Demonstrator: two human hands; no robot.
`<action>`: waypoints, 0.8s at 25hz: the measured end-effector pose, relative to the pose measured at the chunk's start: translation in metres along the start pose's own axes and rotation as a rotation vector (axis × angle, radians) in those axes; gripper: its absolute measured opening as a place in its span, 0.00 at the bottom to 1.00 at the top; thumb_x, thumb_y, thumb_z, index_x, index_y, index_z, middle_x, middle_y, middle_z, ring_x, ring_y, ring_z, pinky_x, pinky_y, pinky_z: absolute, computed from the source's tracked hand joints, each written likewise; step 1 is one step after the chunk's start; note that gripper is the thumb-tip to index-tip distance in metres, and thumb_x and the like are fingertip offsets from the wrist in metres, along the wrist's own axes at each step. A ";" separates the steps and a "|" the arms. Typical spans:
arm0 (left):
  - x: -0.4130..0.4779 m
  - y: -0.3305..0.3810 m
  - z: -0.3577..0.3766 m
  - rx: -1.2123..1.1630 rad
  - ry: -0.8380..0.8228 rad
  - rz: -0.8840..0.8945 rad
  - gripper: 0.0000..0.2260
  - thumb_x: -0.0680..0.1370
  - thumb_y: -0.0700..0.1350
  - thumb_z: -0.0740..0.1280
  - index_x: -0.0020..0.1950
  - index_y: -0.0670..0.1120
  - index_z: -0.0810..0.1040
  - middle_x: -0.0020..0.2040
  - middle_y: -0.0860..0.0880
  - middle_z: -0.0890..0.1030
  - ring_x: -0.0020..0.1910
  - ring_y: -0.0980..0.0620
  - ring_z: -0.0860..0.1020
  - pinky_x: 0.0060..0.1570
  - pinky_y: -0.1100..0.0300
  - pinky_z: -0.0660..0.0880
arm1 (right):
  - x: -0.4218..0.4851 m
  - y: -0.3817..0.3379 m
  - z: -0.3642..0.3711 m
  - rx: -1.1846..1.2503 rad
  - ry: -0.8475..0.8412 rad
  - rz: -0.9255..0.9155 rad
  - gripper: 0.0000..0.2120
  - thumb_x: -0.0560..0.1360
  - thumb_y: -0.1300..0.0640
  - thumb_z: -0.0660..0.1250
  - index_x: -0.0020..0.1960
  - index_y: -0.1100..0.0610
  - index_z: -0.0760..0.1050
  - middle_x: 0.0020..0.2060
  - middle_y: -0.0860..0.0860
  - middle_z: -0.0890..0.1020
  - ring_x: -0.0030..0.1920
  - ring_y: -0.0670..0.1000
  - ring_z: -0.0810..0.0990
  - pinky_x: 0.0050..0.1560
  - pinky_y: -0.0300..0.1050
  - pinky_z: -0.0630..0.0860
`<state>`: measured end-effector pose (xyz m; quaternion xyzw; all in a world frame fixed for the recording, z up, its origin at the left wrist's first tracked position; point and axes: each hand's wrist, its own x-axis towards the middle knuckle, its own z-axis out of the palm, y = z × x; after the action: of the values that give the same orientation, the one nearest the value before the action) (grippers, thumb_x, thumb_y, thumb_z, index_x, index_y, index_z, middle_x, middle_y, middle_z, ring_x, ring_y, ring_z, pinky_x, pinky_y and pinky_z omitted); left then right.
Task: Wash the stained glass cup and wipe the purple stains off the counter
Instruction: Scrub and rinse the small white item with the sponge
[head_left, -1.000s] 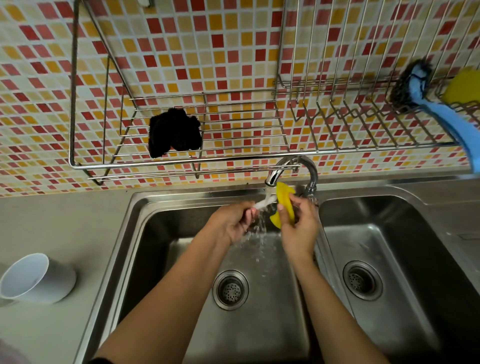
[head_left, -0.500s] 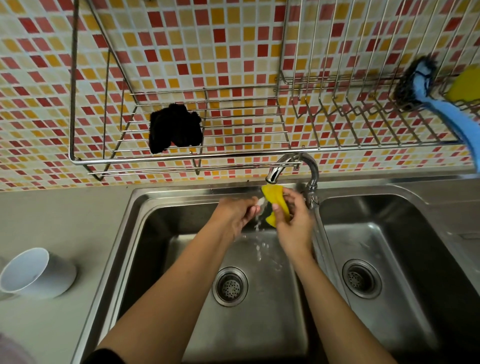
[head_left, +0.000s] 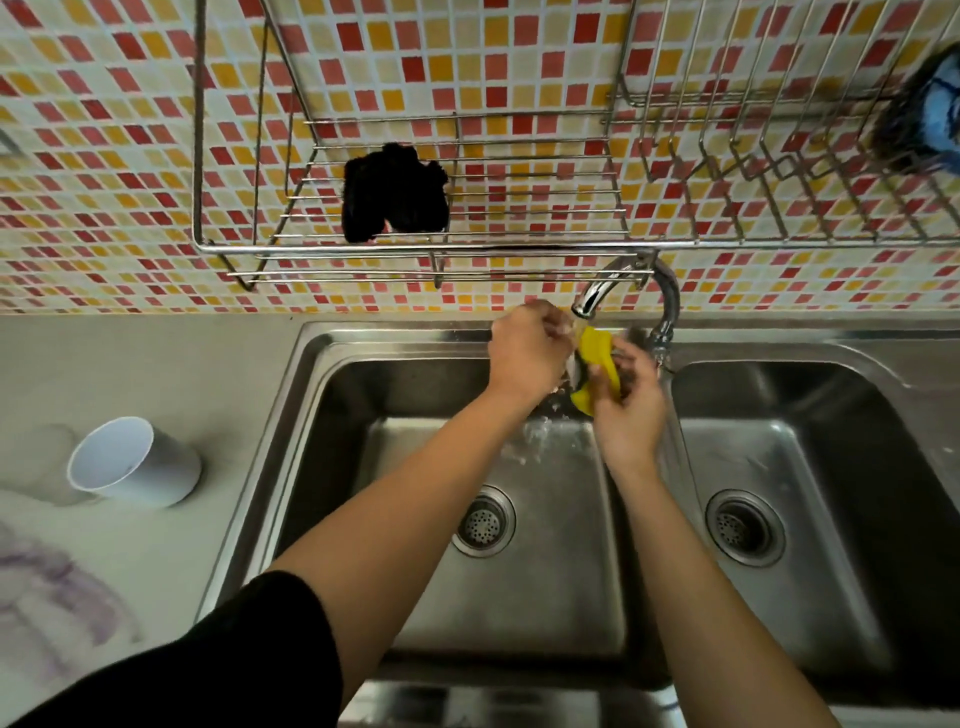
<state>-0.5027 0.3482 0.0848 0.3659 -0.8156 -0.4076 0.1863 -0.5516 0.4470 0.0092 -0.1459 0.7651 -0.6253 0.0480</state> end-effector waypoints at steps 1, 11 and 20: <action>-0.001 -0.001 0.001 -0.022 -0.020 0.007 0.05 0.72 0.41 0.72 0.46 0.44 0.82 0.43 0.47 0.84 0.45 0.49 0.80 0.48 0.57 0.77 | -0.002 0.001 0.002 0.020 0.040 0.030 0.17 0.74 0.62 0.68 0.61 0.51 0.73 0.50 0.46 0.79 0.51 0.47 0.79 0.52 0.44 0.77; -0.002 -0.018 0.002 -0.092 0.050 -0.087 0.03 0.71 0.40 0.72 0.39 0.45 0.80 0.39 0.49 0.82 0.41 0.52 0.79 0.47 0.62 0.75 | -0.014 0.008 0.015 0.141 0.039 0.037 0.25 0.74 0.62 0.68 0.68 0.50 0.65 0.55 0.53 0.78 0.55 0.49 0.78 0.54 0.44 0.77; 0.003 -0.020 -0.006 -0.498 -0.058 -0.516 0.08 0.76 0.41 0.68 0.37 0.43 0.78 0.31 0.46 0.80 0.25 0.55 0.77 0.35 0.63 0.79 | -0.009 0.012 0.029 0.100 -0.020 0.011 0.30 0.72 0.63 0.70 0.69 0.49 0.63 0.57 0.49 0.77 0.54 0.44 0.77 0.51 0.31 0.75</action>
<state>-0.4921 0.3347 0.0727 0.4915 -0.5771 -0.6375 0.1375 -0.5380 0.4243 -0.0099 -0.1453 0.7333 -0.6609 0.0662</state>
